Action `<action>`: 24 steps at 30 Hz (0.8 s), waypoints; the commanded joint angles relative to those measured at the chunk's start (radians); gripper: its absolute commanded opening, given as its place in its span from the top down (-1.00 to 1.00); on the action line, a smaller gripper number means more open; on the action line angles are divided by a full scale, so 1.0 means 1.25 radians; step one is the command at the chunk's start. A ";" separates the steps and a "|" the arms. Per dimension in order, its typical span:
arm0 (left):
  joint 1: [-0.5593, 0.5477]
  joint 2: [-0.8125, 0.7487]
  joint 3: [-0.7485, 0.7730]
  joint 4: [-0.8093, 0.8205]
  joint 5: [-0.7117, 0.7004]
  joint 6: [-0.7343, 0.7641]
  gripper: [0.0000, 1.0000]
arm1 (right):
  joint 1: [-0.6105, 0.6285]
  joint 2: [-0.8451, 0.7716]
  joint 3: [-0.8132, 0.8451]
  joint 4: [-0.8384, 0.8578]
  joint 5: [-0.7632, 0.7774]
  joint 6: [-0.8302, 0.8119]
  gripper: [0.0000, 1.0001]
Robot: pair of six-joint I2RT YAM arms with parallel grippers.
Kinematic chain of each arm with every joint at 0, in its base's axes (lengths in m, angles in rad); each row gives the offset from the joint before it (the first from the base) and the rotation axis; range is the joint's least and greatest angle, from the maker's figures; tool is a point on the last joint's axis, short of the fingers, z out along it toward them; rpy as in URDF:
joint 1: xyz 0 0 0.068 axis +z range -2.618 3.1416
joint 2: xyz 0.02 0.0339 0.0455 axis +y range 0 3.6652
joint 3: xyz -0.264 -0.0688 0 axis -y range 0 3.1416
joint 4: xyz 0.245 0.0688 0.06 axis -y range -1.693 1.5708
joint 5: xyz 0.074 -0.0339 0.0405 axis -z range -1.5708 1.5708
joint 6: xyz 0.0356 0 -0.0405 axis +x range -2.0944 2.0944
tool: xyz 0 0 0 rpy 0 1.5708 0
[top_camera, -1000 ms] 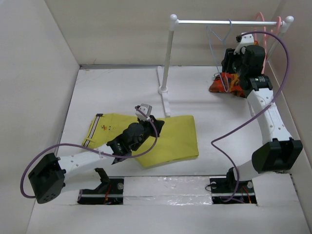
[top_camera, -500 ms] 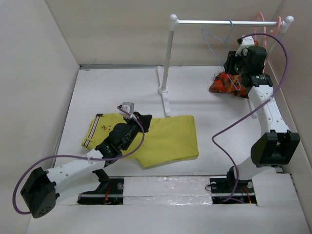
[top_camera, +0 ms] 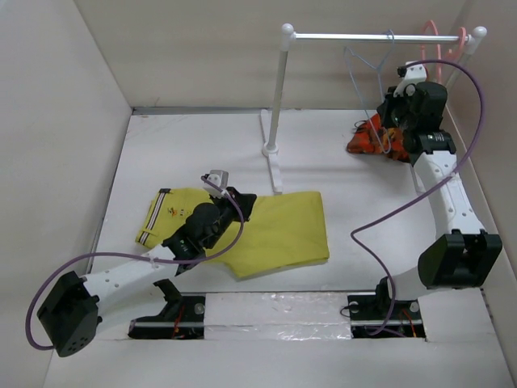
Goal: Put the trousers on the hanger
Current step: Pick up the hanger from the clothesline.
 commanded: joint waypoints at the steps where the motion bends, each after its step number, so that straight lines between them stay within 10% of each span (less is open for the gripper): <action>1: 0.001 -0.001 0.006 0.040 0.013 -0.007 0.94 | -0.003 -0.032 -0.006 0.058 0.003 -0.007 1.00; 12: 0.001 0.029 0.038 0.050 0.049 0.009 0.26 | 0.053 -0.119 -0.031 0.084 0.112 -0.036 1.00; 24: -0.055 0.056 0.169 0.044 0.096 0.003 0.07 | 0.122 -0.257 -0.278 0.089 0.183 -0.016 1.00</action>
